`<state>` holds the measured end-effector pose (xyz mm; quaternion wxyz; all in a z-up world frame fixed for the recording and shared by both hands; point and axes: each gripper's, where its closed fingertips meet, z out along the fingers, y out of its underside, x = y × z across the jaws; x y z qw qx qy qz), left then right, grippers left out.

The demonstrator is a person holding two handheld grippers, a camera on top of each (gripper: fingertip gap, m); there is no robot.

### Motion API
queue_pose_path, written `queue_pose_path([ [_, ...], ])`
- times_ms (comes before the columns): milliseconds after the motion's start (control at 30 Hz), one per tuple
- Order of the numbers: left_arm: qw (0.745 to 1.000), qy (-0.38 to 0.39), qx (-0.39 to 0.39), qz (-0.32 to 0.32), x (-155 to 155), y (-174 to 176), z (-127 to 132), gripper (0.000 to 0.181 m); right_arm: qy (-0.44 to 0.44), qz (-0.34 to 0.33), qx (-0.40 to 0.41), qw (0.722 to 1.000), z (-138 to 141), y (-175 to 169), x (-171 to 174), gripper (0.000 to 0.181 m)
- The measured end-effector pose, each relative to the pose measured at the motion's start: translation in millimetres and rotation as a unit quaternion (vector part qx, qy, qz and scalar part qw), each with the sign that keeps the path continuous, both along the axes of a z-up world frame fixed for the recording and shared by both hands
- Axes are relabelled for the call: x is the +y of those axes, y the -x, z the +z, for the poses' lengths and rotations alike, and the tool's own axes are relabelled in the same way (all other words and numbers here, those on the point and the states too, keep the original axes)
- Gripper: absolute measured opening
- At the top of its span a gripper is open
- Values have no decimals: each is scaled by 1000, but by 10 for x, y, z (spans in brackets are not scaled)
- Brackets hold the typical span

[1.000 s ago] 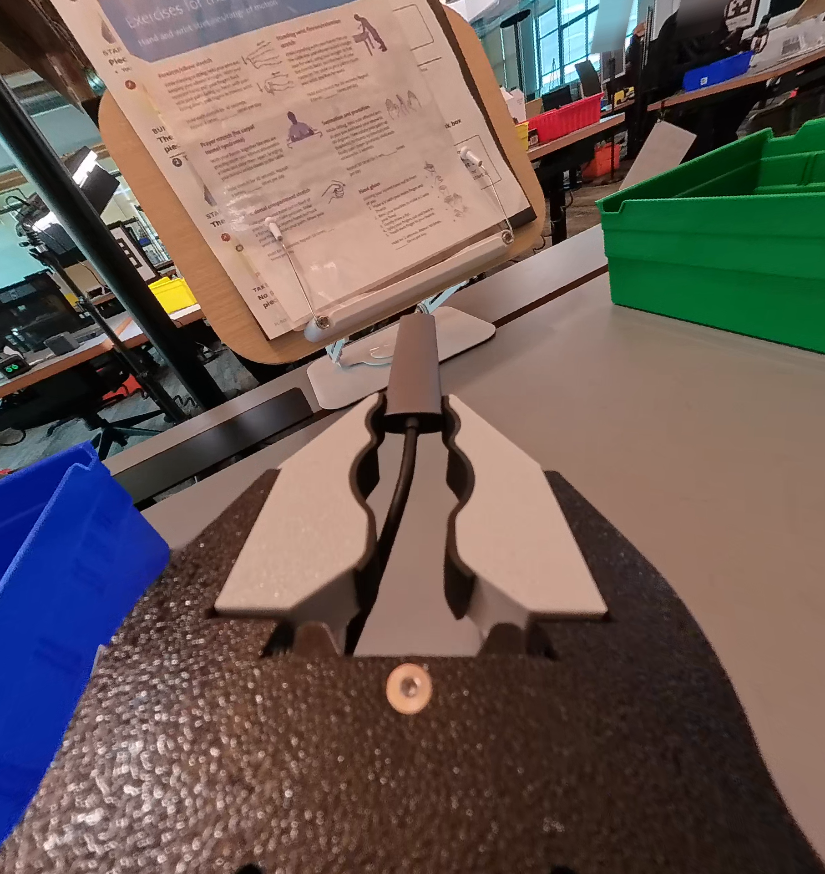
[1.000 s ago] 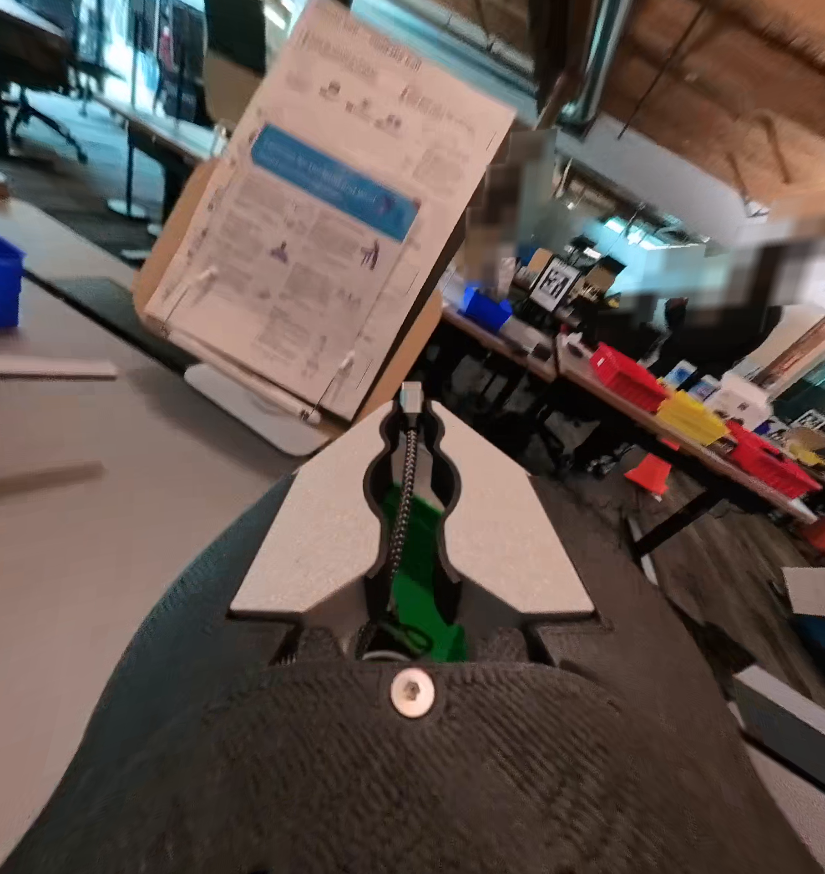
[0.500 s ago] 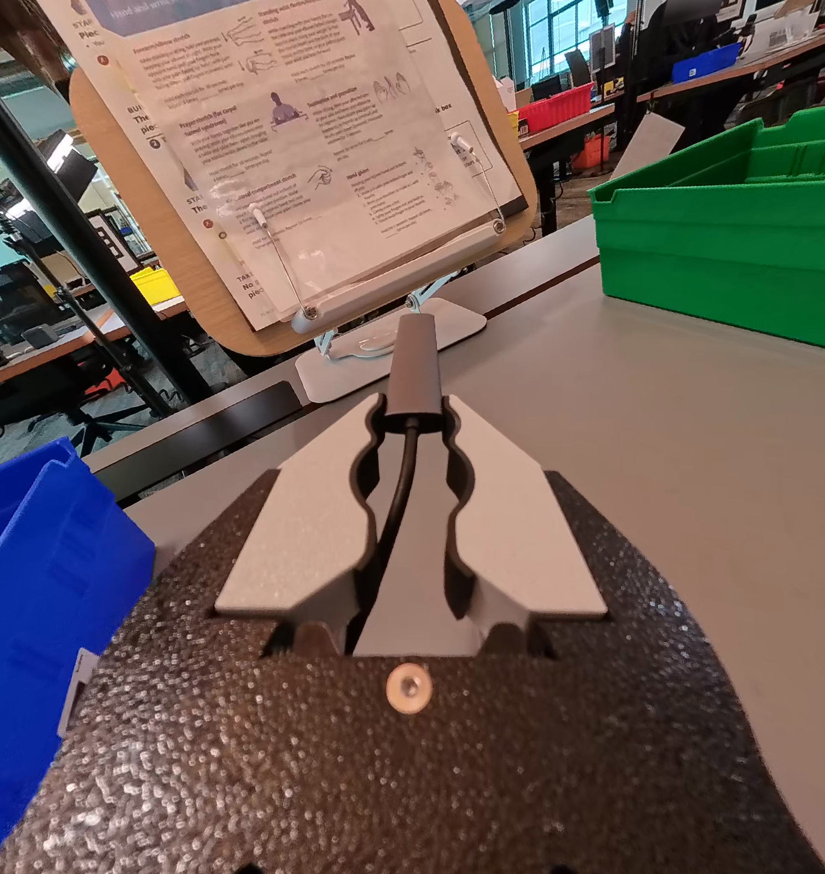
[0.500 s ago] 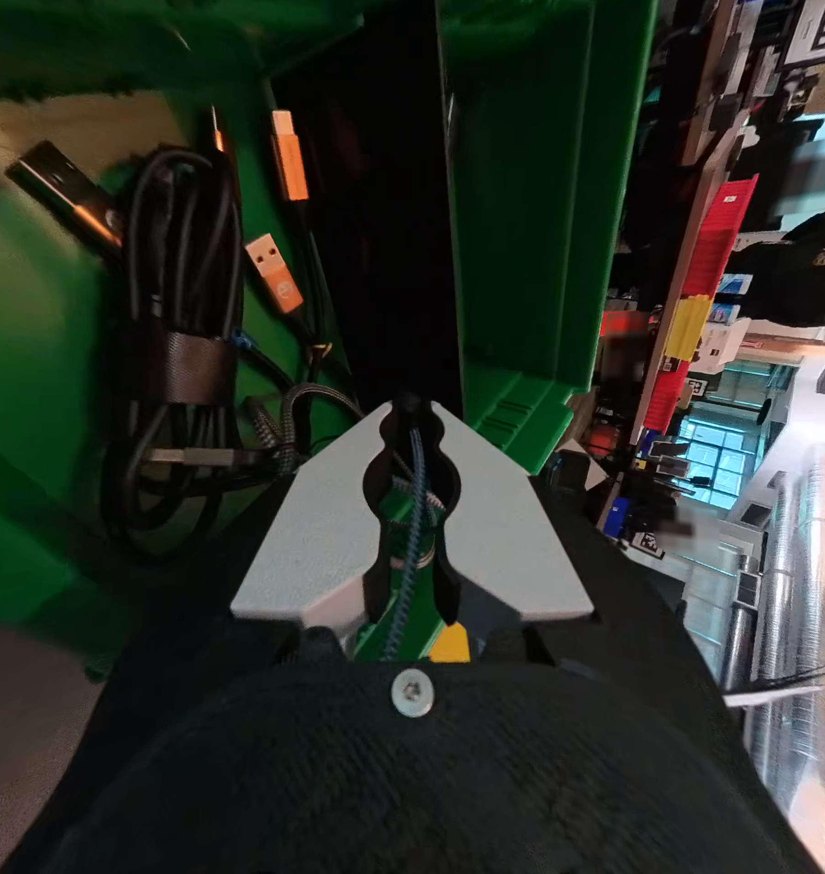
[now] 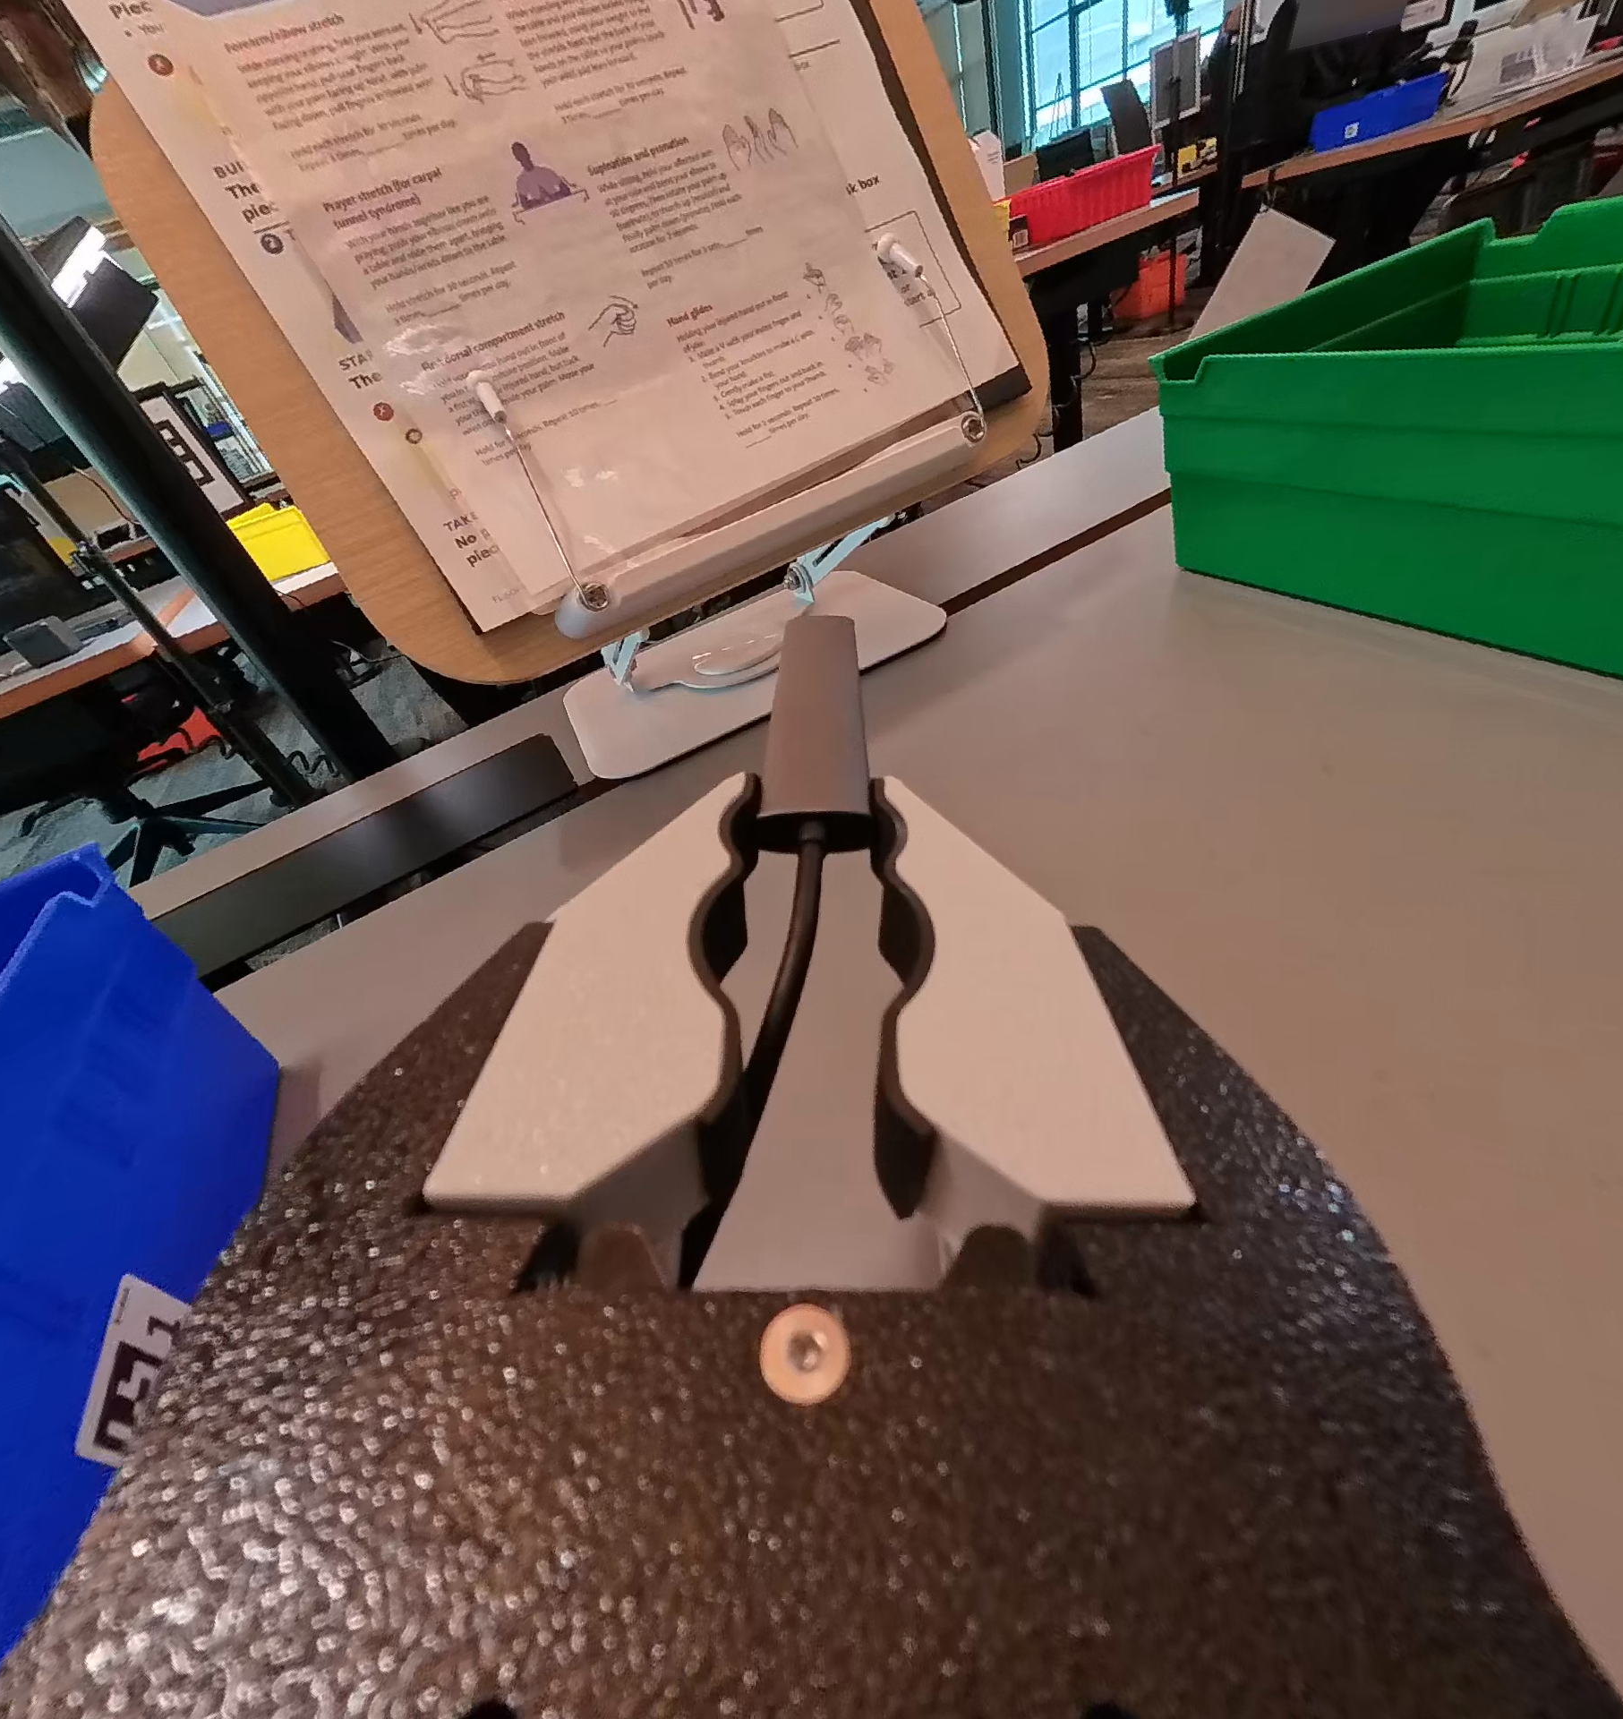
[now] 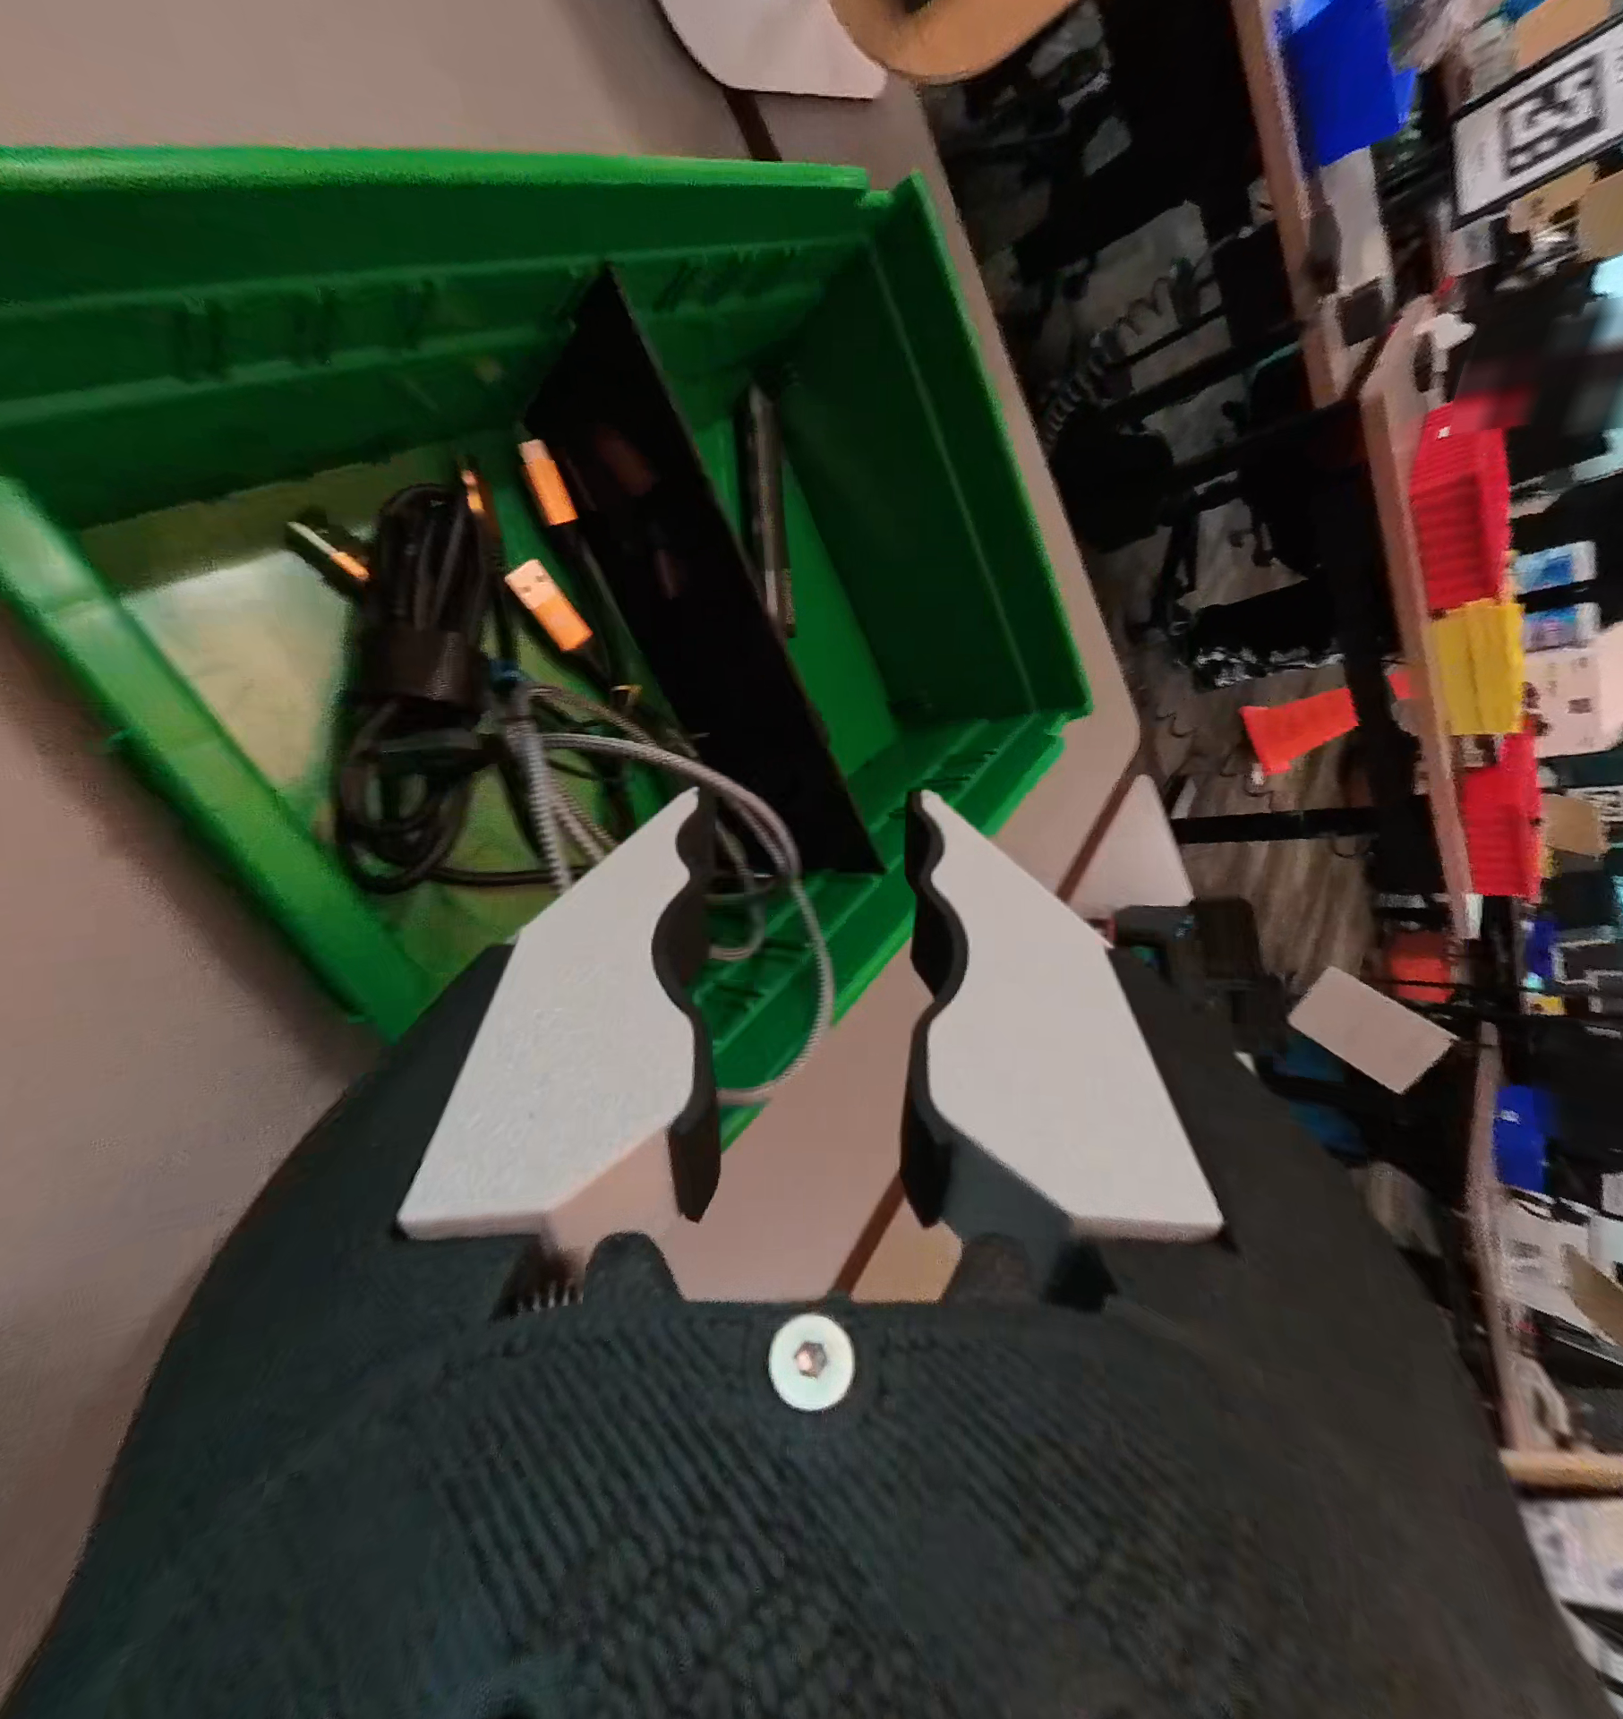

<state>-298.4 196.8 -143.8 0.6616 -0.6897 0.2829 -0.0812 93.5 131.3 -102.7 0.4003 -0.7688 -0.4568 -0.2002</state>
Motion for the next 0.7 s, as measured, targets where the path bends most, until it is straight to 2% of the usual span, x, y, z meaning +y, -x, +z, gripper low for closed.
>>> queue_pose_path([
  [100, 1000, -6, -4, -16, -32, -47, 22, 21, 3, 21, 41, 999, -85, 350, -141, 49],
  [167, 997, -22, -19, -71, -137, -186, 95, 21, 10, 69, 138, 988, -69, 915, -261, 63],
  [200, 992, -30, -30, -119, -237, -296, 140, 21, 15, 104, 209, 972, -7, 1284, -341, 66],
  [233, 982, -38, -46, -179, -376, -420, 193, 21, 26, 148, 274, 950, 58, 1653, -443, 72],
  [300, 950, -38, -80, -300, -693, -626, 274, 21, 34, 209, 334, 919, 120, 2188, -552, 84],
  [367, 910, -23, -105, -401, -988, -748, 320, 21, 40, 232, 365, 901, 95, 2537, -522, 92],
  [433, 877, -11, -111, -467, -1196, -785, 325, 21, 55, 244, 388, 887, 46, 2758, -476, 92],
  [533, 846, 8, -118, -521, -1362, -789, 310, 21, 89, 290, 402, 864, -18, 2955, -576, 75],
  [600, 837, 10, -121, -534, -1411, -802, 308, 21, 112, 318, 411, 847, -43, 3009, -691, 54],
  [700, 829, 14, -120, -547, -1466, -825, 296, 21, 140, 329, 436, 826, -57, 3023, -797, 39],
])
